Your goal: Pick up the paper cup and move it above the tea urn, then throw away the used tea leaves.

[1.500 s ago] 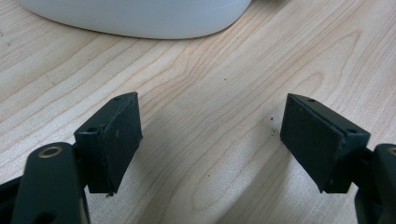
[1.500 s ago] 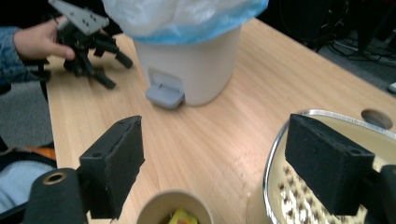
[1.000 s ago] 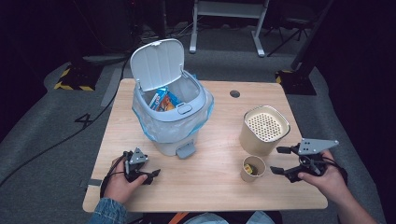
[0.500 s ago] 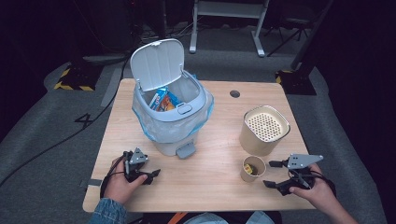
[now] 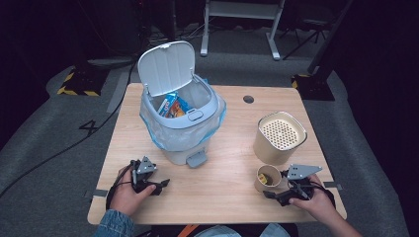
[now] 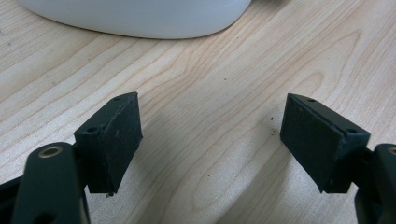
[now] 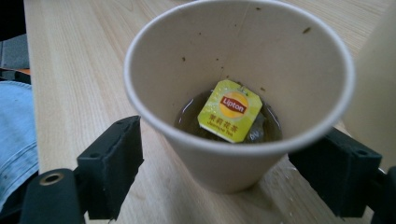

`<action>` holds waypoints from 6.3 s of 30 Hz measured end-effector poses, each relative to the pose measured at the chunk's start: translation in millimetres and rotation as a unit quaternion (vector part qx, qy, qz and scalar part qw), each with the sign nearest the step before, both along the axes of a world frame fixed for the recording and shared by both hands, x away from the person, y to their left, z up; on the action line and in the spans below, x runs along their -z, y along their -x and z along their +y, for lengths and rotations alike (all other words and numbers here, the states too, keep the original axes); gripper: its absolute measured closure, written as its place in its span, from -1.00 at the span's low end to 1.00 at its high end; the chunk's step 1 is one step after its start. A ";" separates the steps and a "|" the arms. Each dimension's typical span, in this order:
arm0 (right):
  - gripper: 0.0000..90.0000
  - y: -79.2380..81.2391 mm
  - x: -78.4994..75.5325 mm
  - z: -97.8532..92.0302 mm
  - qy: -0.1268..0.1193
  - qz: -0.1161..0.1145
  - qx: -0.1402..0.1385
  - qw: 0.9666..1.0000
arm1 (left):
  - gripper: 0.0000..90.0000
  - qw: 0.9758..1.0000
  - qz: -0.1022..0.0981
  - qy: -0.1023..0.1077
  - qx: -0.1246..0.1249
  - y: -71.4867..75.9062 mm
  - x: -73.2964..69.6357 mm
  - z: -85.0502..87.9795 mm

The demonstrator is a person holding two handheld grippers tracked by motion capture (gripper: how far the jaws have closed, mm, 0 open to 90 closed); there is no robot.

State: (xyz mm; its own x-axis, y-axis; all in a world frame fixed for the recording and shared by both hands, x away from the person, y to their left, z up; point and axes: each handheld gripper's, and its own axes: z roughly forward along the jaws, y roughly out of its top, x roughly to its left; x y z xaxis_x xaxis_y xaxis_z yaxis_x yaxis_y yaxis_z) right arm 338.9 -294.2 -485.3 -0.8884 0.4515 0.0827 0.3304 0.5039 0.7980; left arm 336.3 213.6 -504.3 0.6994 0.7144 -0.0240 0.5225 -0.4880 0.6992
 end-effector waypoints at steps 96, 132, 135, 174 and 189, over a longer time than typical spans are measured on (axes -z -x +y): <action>-0.30 -131.7 -153.2 -42.2 -0.004 -0.123 0.093 0.988 | -0.54 1.000 0.001 0.000 -0.002 -0.6 -0.1 0.1; -0.27 -123.5 -129.2 -40.8 0.238 -0.434 -0.014 0.869 | -0.54 1.000 0.000 0.000 -0.003 -0.4 0.1 0.0; -0.26 -119.8 -128.0 -36.4 0.263 -0.453 -0.029 0.851 | -0.54 1.000 0.000 0.000 -0.003 -0.5 0.0 0.0; -0.25 -91.8 -105.7 -11.6 0.595 -0.643 -0.166 0.453 | -0.54 1.000 0.000 -0.001 -0.006 -0.9 -0.1 0.0; -0.24 -84.8 -104.8 -2.8 0.657 -0.661 -0.197 0.303 | -0.54 1.000 0.000 -0.001 -0.006 -0.9 -0.1 0.0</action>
State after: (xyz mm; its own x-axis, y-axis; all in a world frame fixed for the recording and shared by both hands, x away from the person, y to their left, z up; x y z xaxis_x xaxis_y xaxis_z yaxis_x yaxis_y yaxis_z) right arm 423.6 -297.0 -380.5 0.2412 -0.8409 -0.4844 -0.1327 0.4659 -0.8748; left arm 337.1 213.6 -504.2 0.6912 0.7223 -0.0222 0.5278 -0.4836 0.6983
